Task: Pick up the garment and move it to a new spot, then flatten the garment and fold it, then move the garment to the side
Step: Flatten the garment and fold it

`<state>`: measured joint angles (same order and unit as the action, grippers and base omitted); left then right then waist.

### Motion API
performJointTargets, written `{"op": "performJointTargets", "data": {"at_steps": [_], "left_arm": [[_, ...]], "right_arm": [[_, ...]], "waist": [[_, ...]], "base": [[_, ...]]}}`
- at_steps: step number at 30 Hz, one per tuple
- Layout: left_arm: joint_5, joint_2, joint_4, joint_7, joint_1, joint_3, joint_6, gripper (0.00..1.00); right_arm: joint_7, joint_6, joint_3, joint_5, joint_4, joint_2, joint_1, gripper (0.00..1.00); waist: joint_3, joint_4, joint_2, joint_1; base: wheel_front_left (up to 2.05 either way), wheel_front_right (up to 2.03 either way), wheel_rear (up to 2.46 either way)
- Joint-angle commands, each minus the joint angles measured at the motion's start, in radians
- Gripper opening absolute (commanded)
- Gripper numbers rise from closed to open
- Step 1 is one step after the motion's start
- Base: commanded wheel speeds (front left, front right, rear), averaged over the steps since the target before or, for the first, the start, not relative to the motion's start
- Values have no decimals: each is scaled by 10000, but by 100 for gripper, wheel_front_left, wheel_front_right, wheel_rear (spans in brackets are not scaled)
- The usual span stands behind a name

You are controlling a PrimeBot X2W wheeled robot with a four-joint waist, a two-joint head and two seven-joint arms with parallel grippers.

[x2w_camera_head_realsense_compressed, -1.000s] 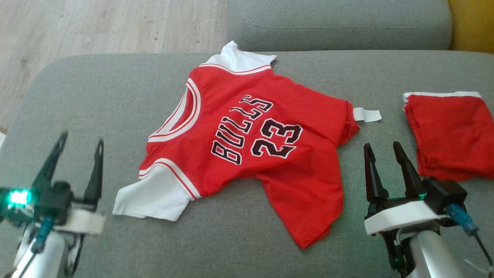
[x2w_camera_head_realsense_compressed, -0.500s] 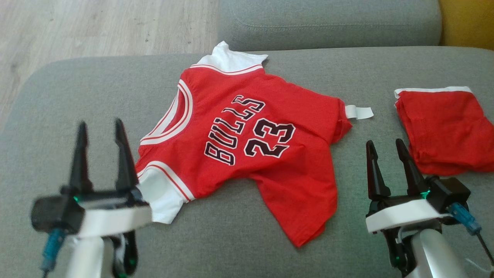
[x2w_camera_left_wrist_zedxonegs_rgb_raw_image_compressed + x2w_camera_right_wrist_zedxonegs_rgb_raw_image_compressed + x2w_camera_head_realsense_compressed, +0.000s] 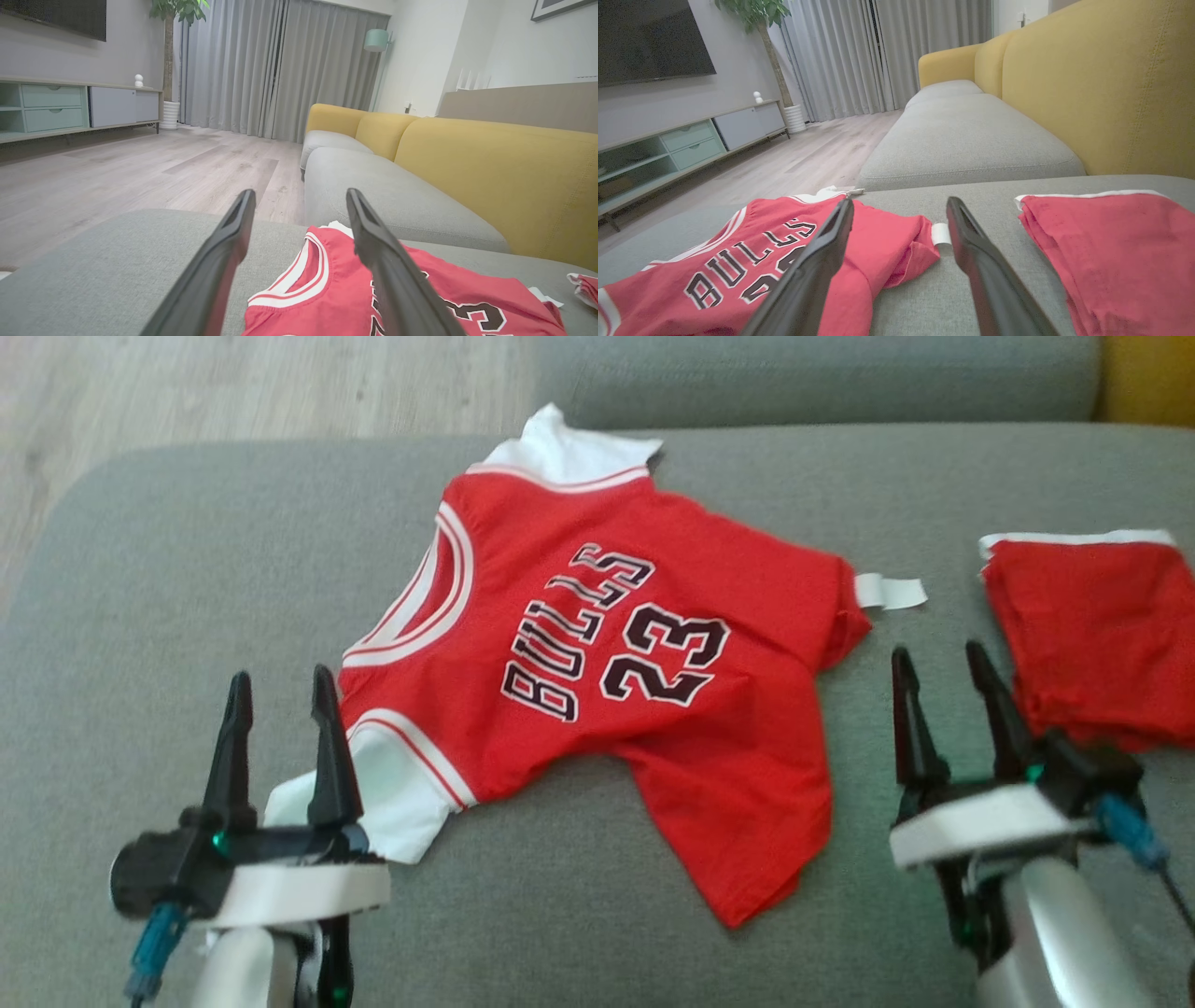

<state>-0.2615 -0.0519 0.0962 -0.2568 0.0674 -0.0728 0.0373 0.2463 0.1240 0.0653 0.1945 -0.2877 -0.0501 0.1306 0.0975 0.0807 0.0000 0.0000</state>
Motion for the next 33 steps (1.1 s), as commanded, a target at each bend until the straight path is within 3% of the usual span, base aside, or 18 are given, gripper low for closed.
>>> {"op": "performJointTargets", "data": {"at_steps": [1, 5, 12, 18, 19, 20, 21, 25, 27, 33], "left_arm": [[105, -12, -261, -49, 612, 242, 57, 100], [108, 9, -101, -49, 823, 25, 118, 100], [-242, 14, 78, -49, 1143, -477, 25, 100], [-326, 15, 147, -49, 1264, -727, -63, 100], [-332, 15, 154, -49, 1267, -753, -77, 100], [-336, 15, 158, -49, 1268, -772, -93, 100], [-342, 15, 162, -49, 1265, -789, -109, 100], [-385, 15, 154, -49, 1251, -827, -174, 100], [-432, 16, 134, -49, 1283, -881, -201, 100], [-609, 16, 72, -49, 1496, -1146, -227, 100]], "right_arm": [[-96, 67, 127, -167, 252, -1, 784, 100], [-949, 67, -355, -374, -516, -1, 1761, 100], [-2699, 67, -1488, -441, -3318, -1, 3603, 100], [-3101, 67, -2075, -945, -5346, -1, 4566, 100], [-3057, 67, -2080, -911, -5587, -1, 4685, 85], [-2945, 67, -2078, -888, -5776, -1, 4805, 25], [-2783, 67, -2073, -897, -5915, -1, 4919, 0], [-2074, 67, -2268, -1566, -6104, -1, 5447, 0], [-1875, 67, -2594, -2562, -5961, -28, 5990, 0], [-2055, 67, -2539, -4325, -5739, -574, 7572, 0]], "waist": [[279, 189, 0, 0], [712, 454, 0, 0], [1167, 1017, 0, 0], [1225, 1351, 0, 0], [1227, 1385, 0, 0], [1225, 1405, 0, 0], [1218, 1419, 0, 0], [1211, 1412, 0, 0], [1252, 1416, 0, 0], [1496, 1631, 0, 0]], "base": [[0, 0, 0], [0, 0, 0], [0, 0, 0], [0, 0, 0], [0, 0, 0], [0, 0, 0], [0, 0, 0], [0, 0, 0], [0, 0, 0], [0, 0, 0]]}}
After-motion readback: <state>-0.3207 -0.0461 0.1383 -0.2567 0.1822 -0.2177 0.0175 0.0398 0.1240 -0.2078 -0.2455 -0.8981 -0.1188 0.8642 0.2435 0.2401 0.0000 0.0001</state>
